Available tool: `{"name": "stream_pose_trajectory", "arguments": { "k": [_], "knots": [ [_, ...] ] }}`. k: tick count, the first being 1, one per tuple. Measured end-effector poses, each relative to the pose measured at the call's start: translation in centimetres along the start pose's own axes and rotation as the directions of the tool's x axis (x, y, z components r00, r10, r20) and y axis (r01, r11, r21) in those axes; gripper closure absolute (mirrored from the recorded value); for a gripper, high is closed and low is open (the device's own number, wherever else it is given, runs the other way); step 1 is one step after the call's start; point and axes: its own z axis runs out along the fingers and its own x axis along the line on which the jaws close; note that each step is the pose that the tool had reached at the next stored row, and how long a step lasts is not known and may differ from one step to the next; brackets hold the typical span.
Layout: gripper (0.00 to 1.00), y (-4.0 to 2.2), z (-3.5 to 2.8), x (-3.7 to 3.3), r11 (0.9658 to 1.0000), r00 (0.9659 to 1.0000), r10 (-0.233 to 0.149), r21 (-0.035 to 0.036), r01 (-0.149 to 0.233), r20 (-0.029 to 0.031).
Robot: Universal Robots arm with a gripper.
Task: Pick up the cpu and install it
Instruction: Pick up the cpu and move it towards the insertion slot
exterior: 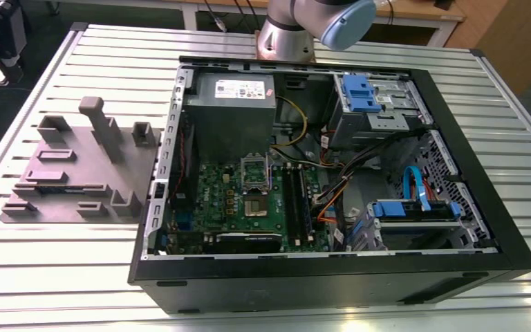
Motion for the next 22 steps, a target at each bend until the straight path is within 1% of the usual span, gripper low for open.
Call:
{"name": "stream_pose_trajectory", "arguments": {
  "k": [2,4,9,22],
  "knots": [
    [0.53,0.00,-0.01,-0.10,1.0000,1.0000,0.001,0.0097,-0.001,0.0000],
    [0.53,0.00,0.00,-0.17,0.9999,1.0000,0.001,0.0166,-0.001,0.0002],
    [0.53,0.01,-0.01,-0.29,0.9999,1.0000,0.002,0.0169,-0.002,0.0001],
    [0.53,0.02,-0.02,-1.15,0.9999,1.0000,0.002,0.0168,-0.002,0.0003]
  ]
}}
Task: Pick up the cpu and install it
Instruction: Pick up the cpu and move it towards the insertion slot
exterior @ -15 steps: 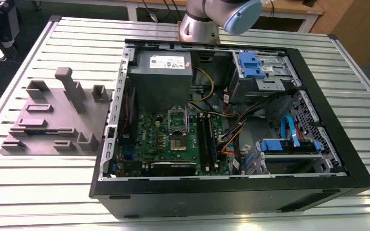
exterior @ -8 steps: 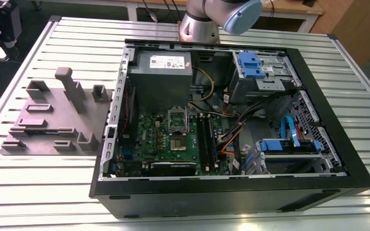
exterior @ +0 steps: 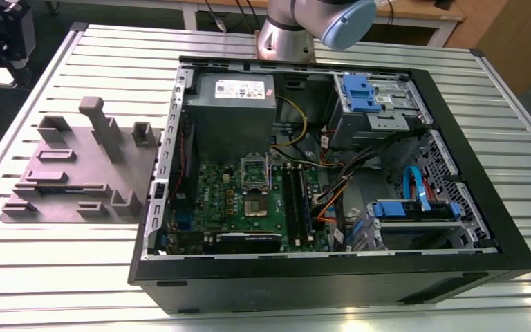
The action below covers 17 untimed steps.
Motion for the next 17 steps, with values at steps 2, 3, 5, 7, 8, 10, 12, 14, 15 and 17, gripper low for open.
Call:
{"name": "stream_pose_trajectory", "arguments": {
  "k": [2,3,5,7,8,10,12,14,15,17],
  "knots": [
    [0.53,0.00,-0.01,-0.12,1.0000,1.0000,0.000,0.0000,0.000,-0.0001],
    [0.53,0.00,0.00,-0.17,1.0000,1.0000,0.000,0.0000,0.000,-0.0001],
    [0.53,0.00,-0.01,-0.31,1.0000,1.0000,0.000,0.0000,0.000,-0.0001],
    [0.53,0.00,-0.01,-0.43,1.0000,1.0000,0.000,0.0000,0.000,0.0000],
    [0.53,0.01,0.00,-0.48,1.0000,1.0000,0.000,0.0000,0.000,0.0001],
    [0.53,0.01,-0.01,-0.55,1.0000,1.0000,0.000,0.0000,0.000,0.0000],
    [0.53,0.01,-0.02,-0.63,1.0000,1.0000,0.000,0.0000,0.000,-0.0001],
    [0.53,0.01,-0.02,-0.71,1.0000,1.0000,0.000,0.0000,0.000,-0.0001],
    [0.53,0.01,-0.01,-0.75,1.0000,1.0000,0.000,0.0000,0.000,0.0000],
    [0.53,0.01,-0.02,-0.84,1.0000,1.0000,0.000,0.0001,0.000,-0.0001]
  ]
}}
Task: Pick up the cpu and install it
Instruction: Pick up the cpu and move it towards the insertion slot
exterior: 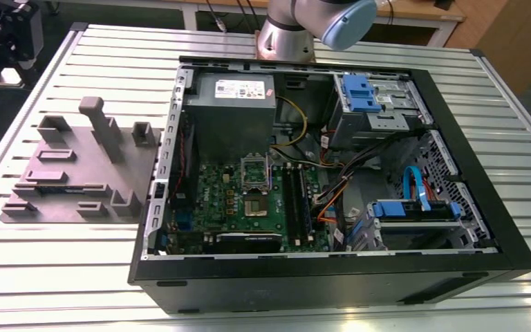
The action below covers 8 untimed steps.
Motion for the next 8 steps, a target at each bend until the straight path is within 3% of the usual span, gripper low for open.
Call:
{"name": "stream_pose_trajectory", "arguments": {
  "k": [8],
  "knots": [
    [0.53,0.00,0.00,-0.37,1.0000,1.0000,0.000,-0.0001,0.000,0.0001]
  ]
}}
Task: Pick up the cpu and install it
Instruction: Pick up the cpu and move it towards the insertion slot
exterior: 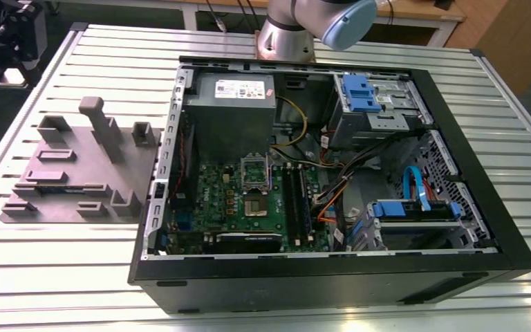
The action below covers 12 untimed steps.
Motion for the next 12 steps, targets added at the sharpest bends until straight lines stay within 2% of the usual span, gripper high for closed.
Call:
{"name": "stream_pose_trajectory", "arguments": {
  "k": [12],
  "knots": [
    [0.53,0.01,-0.01,-0.52,1.0000,1.0000,0.000,0.0000,0.000,-0.0001]
  ]
}}
